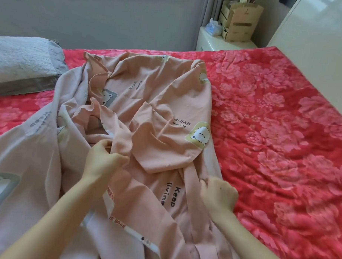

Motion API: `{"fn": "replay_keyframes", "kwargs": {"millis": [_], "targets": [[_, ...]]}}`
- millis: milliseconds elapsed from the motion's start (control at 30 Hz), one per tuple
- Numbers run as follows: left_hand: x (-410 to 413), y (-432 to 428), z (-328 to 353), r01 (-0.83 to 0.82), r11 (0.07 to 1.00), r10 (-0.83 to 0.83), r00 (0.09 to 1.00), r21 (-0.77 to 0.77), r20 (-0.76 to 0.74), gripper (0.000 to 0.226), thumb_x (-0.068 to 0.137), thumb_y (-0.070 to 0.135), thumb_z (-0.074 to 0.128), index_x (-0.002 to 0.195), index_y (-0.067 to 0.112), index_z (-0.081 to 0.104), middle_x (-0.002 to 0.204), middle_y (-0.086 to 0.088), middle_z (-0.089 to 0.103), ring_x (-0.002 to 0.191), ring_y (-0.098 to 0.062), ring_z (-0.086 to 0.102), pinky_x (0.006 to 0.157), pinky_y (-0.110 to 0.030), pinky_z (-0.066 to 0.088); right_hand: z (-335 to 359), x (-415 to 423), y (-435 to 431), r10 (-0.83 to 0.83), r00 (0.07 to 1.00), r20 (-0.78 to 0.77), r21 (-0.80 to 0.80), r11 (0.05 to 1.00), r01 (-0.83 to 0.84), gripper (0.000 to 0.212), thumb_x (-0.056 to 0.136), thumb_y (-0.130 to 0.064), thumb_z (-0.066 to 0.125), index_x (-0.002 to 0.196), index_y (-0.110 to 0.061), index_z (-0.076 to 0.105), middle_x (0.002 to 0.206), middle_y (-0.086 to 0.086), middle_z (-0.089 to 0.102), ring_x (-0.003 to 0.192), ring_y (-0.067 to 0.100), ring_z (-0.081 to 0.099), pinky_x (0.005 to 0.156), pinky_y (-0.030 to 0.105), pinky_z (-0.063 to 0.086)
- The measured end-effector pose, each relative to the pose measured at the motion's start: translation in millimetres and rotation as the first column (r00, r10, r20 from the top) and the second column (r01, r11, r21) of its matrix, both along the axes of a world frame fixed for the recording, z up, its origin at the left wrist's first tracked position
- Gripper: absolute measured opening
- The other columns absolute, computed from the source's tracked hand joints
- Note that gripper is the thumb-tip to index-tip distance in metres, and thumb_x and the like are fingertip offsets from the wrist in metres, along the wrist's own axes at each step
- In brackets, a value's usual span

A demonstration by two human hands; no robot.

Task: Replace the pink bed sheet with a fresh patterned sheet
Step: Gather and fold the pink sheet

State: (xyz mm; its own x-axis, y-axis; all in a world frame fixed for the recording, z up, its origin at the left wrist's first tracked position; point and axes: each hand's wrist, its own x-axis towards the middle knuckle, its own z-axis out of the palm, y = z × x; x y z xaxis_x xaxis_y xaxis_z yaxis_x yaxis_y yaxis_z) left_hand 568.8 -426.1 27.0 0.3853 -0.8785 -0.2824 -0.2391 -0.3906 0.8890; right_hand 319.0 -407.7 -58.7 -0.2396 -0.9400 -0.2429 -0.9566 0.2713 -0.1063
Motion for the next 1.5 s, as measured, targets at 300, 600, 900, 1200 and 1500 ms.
{"fn": "replay_keyframes", "kwargs": {"millis": [300, 600, 900, 1200, 1500], "targets": [[-9, 25, -14, -0.142, 0.989, 0.148, 0.975, 0.048, -0.164, 0.011, 0.079, 0.017, 0.074, 0.069, 0.016, 0.072, 0.064, -0.009, 0.070, 0.067, -0.029, 0.064, 0.076, -0.043, 0.053, -20, 57, -98, -0.576, -0.159, 0.802, 0.574, 0.666, 0.477, 0.024, 0.081, 0.005, 0.065, 0.066, -0.004, 0.048, 0.062, 0.004, 0.047, 0.041, 0.011, 0.046, 0.027, 0.013, 0.030], [-23, 75, 47, -0.045, 0.984, 0.090, 0.962, 0.174, -0.259, 0.013, 0.069, 0.002, 0.074, 0.077, -0.003, 0.066, 0.051, -0.006, 0.062, 0.042, -0.013, 0.058, 0.045, -0.022, 0.045, 114, -20, -34, -0.090, 0.498, 0.863, -0.307, 0.689, 0.657, 0.022, 0.084, -0.002, 0.050, 0.063, -0.010, 0.048, 0.058, 0.000, 0.043, 0.055, 0.017, 0.045, 0.055, 0.032, 0.035], [-29, 153, 165, 0.618, 0.526, -0.691, 0.711, 0.584, -0.130, 0.013, 0.060, 0.018, 0.071, 0.063, 0.014, 0.060, 0.057, 0.001, 0.051, 0.056, -0.012, 0.055, 0.056, -0.025, 0.052, 232, -45, 68, 0.355, 0.856, 0.375, -0.689, 0.725, 0.001, 0.030, 0.081, 0.003, 0.067, 0.109, -0.005, 0.061, 0.049, -0.012, 0.045, 0.038, 0.007, 0.039, 0.049, 0.009, 0.033], [-29, 109, 115, 0.282, 0.520, -0.770, 0.564, 0.806, 0.299, 0.019, 0.090, 0.029, 0.052, 0.085, 0.011, 0.059, 0.105, -0.012, 0.069, 0.072, -0.019, 0.057, 0.060, -0.021, 0.044, 232, -53, 79, 0.269, 0.687, 0.675, -0.373, 0.928, 0.004, 0.026, 0.079, 0.003, 0.058, 0.083, -0.016, 0.076, 0.057, -0.023, 0.062, 0.064, 0.001, 0.063, 0.055, 0.007, 0.039], [-65, 55, -26, -0.099, 0.887, -0.116, 0.898, 0.451, 0.425, 0.046, 0.092, 0.036, 0.053, 0.116, -0.004, 0.053, 0.114, -0.019, 0.064, 0.106, -0.034, 0.060, 0.083, -0.035, 0.046, 137, -81, 62, 0.184, 0.700, 0.690, -0.244, 0.970, -0.014, 0.030, 0.080, 0.002, 0.061, 0.075, -0.025, 0.073, 0.069, -0.018, 0.069, 0.075, 0.001, 0.065, 0.066, 0.006, 0.044]]}}
